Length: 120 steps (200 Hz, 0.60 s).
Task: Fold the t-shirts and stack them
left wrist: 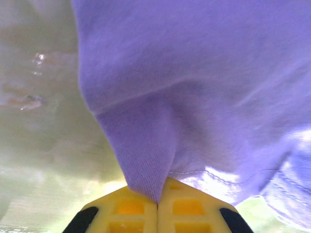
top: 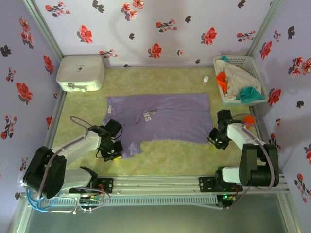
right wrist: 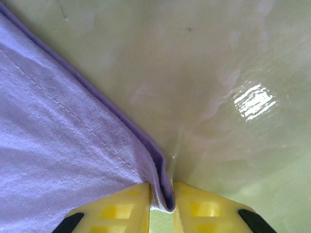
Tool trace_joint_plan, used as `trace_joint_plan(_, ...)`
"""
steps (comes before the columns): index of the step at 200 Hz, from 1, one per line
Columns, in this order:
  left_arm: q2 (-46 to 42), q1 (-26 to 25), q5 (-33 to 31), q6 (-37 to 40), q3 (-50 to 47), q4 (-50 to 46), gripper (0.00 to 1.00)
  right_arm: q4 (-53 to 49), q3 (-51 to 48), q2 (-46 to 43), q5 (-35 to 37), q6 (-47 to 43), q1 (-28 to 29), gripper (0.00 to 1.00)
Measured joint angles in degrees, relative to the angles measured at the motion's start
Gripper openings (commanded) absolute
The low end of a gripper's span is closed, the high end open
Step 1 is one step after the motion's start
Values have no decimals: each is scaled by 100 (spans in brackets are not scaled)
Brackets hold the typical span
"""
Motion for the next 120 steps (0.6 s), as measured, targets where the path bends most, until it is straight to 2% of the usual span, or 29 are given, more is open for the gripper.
trace_joint_plan(48,0,0,-76,138,229,-72,0,352,52,52,-90,-42,7,11)
trace_joint_plan(53,0,0,-87,151,254,-105,0,396,57,52,-92,-44,7,7)
trace_joint_plan(74,-2,0,-129,214,389,-229,0,492,79,55,-114,-66,7,0)
trace_joint_plan(120,-203,59,-173,328,949,-538,0,496,247,79,-223,-70,7,0)
